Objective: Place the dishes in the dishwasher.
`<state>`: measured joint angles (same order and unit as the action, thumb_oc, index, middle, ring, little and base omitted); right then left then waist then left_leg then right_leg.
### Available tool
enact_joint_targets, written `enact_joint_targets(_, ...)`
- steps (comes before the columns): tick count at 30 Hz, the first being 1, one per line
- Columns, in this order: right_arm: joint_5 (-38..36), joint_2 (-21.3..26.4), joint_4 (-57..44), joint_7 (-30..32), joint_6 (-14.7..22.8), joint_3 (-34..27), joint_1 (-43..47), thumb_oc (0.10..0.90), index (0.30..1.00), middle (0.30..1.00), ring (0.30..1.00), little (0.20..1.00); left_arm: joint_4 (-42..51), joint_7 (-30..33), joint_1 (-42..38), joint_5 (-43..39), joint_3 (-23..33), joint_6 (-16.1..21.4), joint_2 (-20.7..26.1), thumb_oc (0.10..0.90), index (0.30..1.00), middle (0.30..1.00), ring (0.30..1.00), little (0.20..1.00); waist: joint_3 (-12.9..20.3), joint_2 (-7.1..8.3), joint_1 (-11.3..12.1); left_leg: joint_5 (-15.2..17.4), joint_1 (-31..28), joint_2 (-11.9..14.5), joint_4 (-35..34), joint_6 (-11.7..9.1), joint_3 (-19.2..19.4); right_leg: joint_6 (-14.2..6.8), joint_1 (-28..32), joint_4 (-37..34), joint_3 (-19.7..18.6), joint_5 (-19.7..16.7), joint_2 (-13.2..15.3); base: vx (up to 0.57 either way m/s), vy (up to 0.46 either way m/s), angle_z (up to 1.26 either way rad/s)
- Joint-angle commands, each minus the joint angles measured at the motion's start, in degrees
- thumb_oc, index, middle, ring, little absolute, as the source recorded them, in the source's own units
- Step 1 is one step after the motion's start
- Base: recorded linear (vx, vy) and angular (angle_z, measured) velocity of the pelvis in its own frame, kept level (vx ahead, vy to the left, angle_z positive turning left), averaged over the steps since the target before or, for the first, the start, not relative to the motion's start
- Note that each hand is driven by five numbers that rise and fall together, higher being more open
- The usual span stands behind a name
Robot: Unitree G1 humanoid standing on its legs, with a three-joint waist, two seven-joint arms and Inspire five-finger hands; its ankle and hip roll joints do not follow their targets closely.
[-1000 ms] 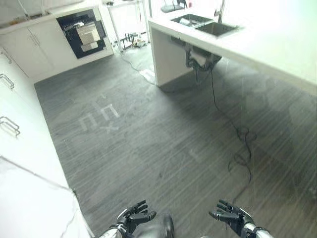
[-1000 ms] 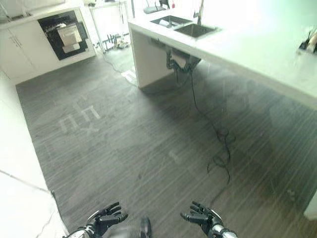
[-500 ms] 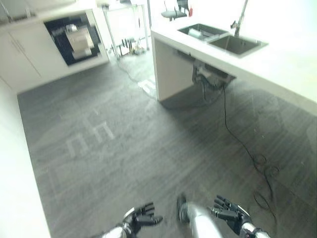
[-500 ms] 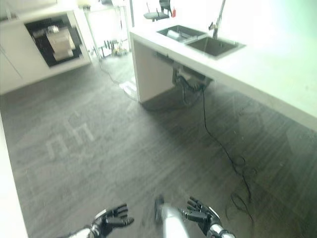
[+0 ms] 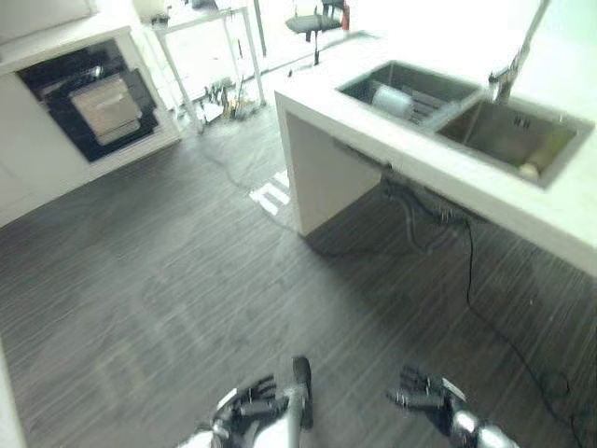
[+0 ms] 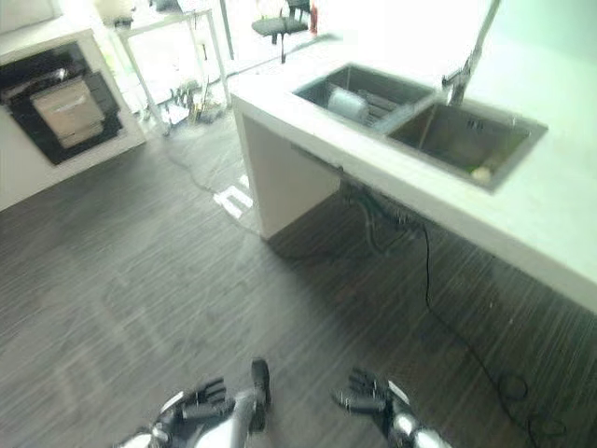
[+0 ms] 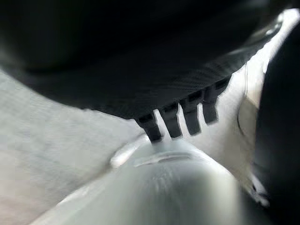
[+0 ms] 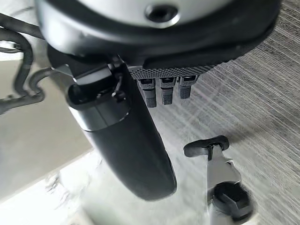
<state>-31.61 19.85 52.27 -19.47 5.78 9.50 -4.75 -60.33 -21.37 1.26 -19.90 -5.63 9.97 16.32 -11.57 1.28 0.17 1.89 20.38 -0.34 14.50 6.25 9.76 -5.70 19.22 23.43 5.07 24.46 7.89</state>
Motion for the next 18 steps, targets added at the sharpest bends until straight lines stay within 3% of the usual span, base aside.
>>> enact_joint_targets(1, -0.12, 3.40, -5.04, -0.82, 3.35, -2.95, 4.32, 0.800, 0.900, 0.900, 0.900, 0.900, 6.49, -4.34, -1.67, -0.37, -2.10, 2.82, -1.22, 0.800, 0.900, 0.900, 0.900, 0.900, 0.78, -2.33, 0.07, -0.03, -0.93, 4.34, 2.69, -9.65, -2.26, 0.84, -13.16, -6.24, 1.70, -6.07, -4.24, 0.46, 0.338, -0.62)
enact_joint_targets(4, -1.03, 2.86, -3.95, -1.20, 2.85, -3.99, 4.22, 0.800, 0.900, 0.900, 0.900, 0.900, 6.36, -4.77, -2.36, 0.51, -2.19, 2.01, -0.32, 0.800, 0.900, 0.900, 0.900, 0.900, 2.37, -2.33, -0.09, 3.09, -4.01, 1.94, 2.69, -7.47, -2.32, 0.40, -9.57, -6.24, 2.23, -6.70, -4.37, 0.40, 0.279, -0.18)
enact_joint_targets(5, -1.79, 2.42, -3.74, -1.03, 2.81, -3.98, 4.32, 0.800, 0.900, 0.900, 0.900, 0.900, 6.31, -5.27, -2.95, 0.82, -2.50, 1.67, 0.28, 0.800, 0.900, 0.900, 0.900, 0.900, 2.81, -2.31, -0.72, 4.08, -5.42, 1.59, 2.69, -6.56, -1.19, -0.48, -8.36, -6.24, 3.48, -10.37, -4.11, 0.42, 0.323, 0.43)
enact_joint_targets(6, -1.93, 1.54, -4.45, -0.10, 2.86, -3.87, 4.05, 0.800, 0.900, 0.900, 0.900, 0.900, 6.43, -5.36, -3.64, 0.82, -3.46, 1.14, 1.03, 0.800, 0.900, 0.900, 0.900, 0.900, 3.21, -2.43, -1.88, 5.82, -7.38, 0.37, 2.69, -4.96, -0.71, -2.65, -7.95, -4.04, 4.22, -18.04, -3.97, 0.43, 0.374, 0.56)
enact_joint_targets(8, -1.83, 0.74, -5.02, 1.07, 2.90, -3.35, 4.09, 0.800, 0.900, 0.900, 0.900, 0.900, 6.82, -3.59, -4.04, 0.43, -4.53, 0.08, 1.75, 0.800, 0.900, 0.900, 0.900, 0.900, 3.04, -3.74, -2.86, 7.93, -10.25, -0.91, 2.69, -3.07, -1.49, -5.17, -16.12, 11.86, 4.57, -25.92, -3.12, 0.33, 0.356, 0.63)
enact_joint_targets(9, -1.82, 0.43, -4.67, 0.78, 2.67, -2.82, 4.57, 0.800, 0.900, 0.900, 0.900, 0.900, 6.73, -2.36, -3.95, -0.25, -4.90, -0.20, 1.92, 0.800, 0.900, 0.900, 0.900, 0.900, 2.50, -4.68, -3.45, 9.27, -12.26, -0.86, 2.69, -2.61, -1.57, -5.00, -21.99, 18.15, 5.57, -27.25, -2.31, 0.30, 0.266, 0.36)
enact_joint_targets(10, -0.60, 0.01, -3.69, -0.41, 2.99, -1.86, 5.30, 0.800, 0.900, 0.900, 0.900, 0.900, 6.32, -2.88, -3.55, -2.86, -5.12, 0.57, 2.10, 0.800, 0.900, 0.900, 0.900, 0.900, 1.34, -5.18, -4.47, 10.78, -14.74, -1.15, 2.69, -2.76, -1.99, -4.00, -27.02, 17.48, 7.71, -23.86, -3.46, 0.29, 0.163, 0.05)
enact_joint_targets(13, -0.98, 0.22, -3.90, -0.95, 3.22, -1.81, 4.92, 0.800, 0.900, 0.900, 0.900, 0.900, 7.32, -5.00, -3.12, -3.99, -4.96, 0.41, 2.20, 0.800, 0.900, 0.900, 0.900, 0.900, 0.72, -5.26, -5.92, 11.97, -15.94, -1.21, 2.69, -3.20, -2.85, -3.22, -29.51, 7.72, 8.97, -23.80, -5.14, 0.19, -0.014, -0.17)
enact_joint_targets(15, -1.65, 0.46, -3.25, -1.96, 3.52, -2.82, 4.59, 0.800, 0.900, 0.900, 0.900, 0.900, 7.54, -5.66, -3.08, -3.46, -4.93, 0.07, 2.37, 0.800, 0.900, 0.900, 0.900, 0.900, 0.21, -4.25, -6.32, 13.33, -17.75, -1.30, 2.69, -3.82, -2.63, -2.82, -28.87, -6.12, 11.47, -24.86, -2.60, 0.25, -0.127, 0.53)
enact_joint_targets(18, -2.49, -0.21, 1.59, -5.31, 6.03, -4.71, 5.06, 0.800, 0.900, 0.900, 0.900, 0.900, 4.04, -6.16, -3.20, -4.05, -5.41, 2.21, 0.94, 0.800, 0.900, 0.900, 0.900, 0.900, -0.10, -3.39, -6.21, 16.06, -20.76, -1.40, 2.69, -4.48, -1.34, -4.12, -33.43, -6.24, 10.07, -23.70, 3.77, 0.35, -0.243, 0.49)
